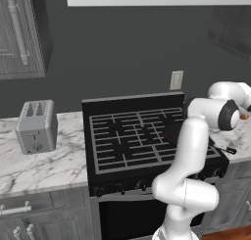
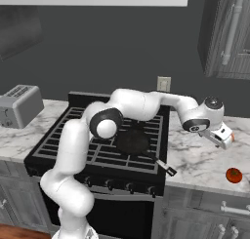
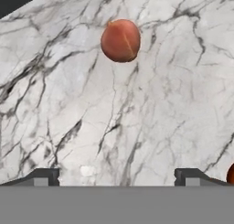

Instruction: Place the pan on the front right burner on the stove. Then place the tomato and the onion in the pan and turn on the front right burner.

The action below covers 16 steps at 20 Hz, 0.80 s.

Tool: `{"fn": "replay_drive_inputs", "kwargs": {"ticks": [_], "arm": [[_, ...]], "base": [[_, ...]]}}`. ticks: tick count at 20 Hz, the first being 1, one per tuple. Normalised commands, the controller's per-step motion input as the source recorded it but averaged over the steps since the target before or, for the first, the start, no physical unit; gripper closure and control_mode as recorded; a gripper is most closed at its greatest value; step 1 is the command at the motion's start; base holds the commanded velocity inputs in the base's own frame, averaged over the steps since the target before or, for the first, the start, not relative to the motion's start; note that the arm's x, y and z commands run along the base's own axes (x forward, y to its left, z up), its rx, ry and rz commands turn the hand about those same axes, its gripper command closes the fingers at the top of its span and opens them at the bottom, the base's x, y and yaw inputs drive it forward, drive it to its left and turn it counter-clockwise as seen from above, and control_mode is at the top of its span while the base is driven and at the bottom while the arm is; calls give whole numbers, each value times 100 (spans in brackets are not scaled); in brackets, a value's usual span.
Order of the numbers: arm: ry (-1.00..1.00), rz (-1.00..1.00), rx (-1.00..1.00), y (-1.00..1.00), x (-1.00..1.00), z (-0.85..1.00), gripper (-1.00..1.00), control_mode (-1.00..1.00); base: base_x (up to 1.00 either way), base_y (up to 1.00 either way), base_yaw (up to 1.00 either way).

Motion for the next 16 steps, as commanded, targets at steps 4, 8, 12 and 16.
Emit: {"fn": "replay_drive_inputs", "kwargs": {"ticks": [4, 8, 12, 16], "arm": [[-9, -5, 0, 0, 19, 0, -100, -100], [-8, -6, -1, 0, 21, -7, -100, -100], [-7, -9, -3, -6, 27, -13, -100, -100], [-4, -10, -6, -13, 21, -5, -100, -100]], "base": [[0, 0, 0], [0, 0, 0], [0, 0, 0], [0, 0, 0]]}}
